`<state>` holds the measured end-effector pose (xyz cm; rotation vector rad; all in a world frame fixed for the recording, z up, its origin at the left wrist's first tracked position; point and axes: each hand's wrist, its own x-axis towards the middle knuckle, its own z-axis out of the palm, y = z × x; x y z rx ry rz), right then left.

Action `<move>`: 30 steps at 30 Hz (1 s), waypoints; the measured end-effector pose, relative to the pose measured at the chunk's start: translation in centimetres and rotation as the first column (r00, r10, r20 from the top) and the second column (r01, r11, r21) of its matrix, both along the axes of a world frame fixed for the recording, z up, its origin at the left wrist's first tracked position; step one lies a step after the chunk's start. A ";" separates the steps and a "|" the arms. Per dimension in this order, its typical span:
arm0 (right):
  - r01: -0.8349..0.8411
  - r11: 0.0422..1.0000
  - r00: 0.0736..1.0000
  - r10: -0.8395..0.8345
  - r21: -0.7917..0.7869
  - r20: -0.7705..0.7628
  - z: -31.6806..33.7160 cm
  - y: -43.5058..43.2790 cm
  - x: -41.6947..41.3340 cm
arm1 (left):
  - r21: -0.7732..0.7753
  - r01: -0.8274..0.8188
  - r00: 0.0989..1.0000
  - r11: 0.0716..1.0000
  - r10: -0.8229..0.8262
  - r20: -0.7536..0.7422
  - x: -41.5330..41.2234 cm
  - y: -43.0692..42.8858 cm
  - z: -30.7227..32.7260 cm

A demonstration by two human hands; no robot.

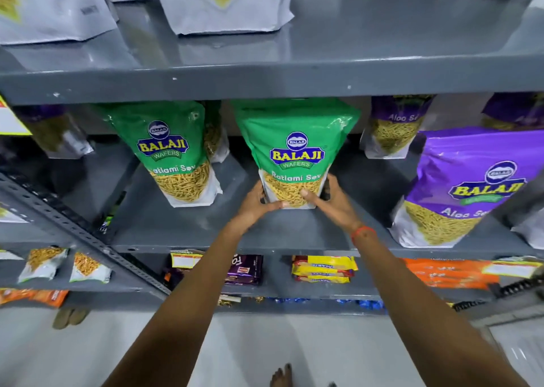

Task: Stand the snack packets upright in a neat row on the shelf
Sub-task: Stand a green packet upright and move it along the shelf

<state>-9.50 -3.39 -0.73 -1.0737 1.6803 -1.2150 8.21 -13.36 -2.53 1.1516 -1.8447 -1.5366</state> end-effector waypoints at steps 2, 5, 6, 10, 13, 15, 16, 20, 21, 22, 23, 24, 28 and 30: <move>0.004 1.000 1.000 -0.004 -0.012 0.007 -0.8 1.5 0.7 | -0.009 0.004 0.999 1.000 -0.004 -0.032 0.8 1.7 -0.7; 0.042 0.999 0.995 -0.042 0.000 -0.087 -1.7 4.4 1.7 | -0.039 -0.019 0.999 0.999 0.018 -0.033 2.4 4.9 -2.3; 0.044 0.999 0.994 -0.044 -0.003 -0.103 -2.0 5.1 2.0 | -0.048 -0.022 0.999 0.999 0.021 -0.028 2.9 5.8 -2.8; 0.028 0.999 0.995 -0.032 -0.044 -0.092 -1.9 6.3 2.6 | -0.070 -0.030 1.000 0.997 0.029 -0.011 3.4 7.0 -3.0; 0.030 0.998 0.996 -0.034 -0.048 -0.083 -1.5 6.5 2.7 | -0.071 -0.042 0.999 0.997 0.043 0.003 3.3 7.4 -2.4; 0.030 0.998 0.996 -0.034 -0.052 -0.077 -1.5 6.7 2.8 | -0.073 -0.049 0.999 0.996 0.050 0.008 3.4 7.9 -2.4; 0.031 0.998 0.997 -0.035 -0.056 -0.075 -1.6 6.9 2.8 | -0.080 -0.057 0.998 0.995 0.058 0.016 3.4 8.1 -2.4; 0.028 0.998 0.997 -0.031 -0.053 -0.066 -1.9 7.1 3.0 | -0.080 -0.071 0.997 0.994 0.074 0.026 3.4 8.5 -2.3; 0.022 0.999 0.998 -0.025 -0.050 -0.063 -1.9 7.1 3.0 | -0.075 -0.069 0.997 0.995 0.071 0.025 3.4 8.6 -2.2; 0.017 0.999 0.998 -0.019 -0.045 -0.058 -1.9 7.1 3.0 | -0.070 -0.067 0.997 0.995 0.069 0.027 3.4 8.6 -2.2; 0.014 0.999 0.998 -0.016 -0.037 -0.054 -1.9 7.0 3.0 | -0.068 -0.066 0.997 0.995 0.069 0.029 3.4 8.7 -2.1; 0.014 0.999 0.998 -0.015 -0.029 -0.053 -1.9 7.0 2.9 | -0.068 -0.067 0.997 0.995 0.069 0.031 3.4 8.8 -2.1; 0.010 1.000 0.999 -0.011 -0.020 -0.047 -1.6 7.0 2.9 | -0.066 -0.075 0.996 0.995 0.077 0.034 3.3 9.0 -1.7; -0.001 1.000 0.999 -0.001 -0.025 -0.048 -1.4 6.9 2.8 | -0.058 -0.073 0.997 0.996 0.075 0.029 3.2 9.0 -1.3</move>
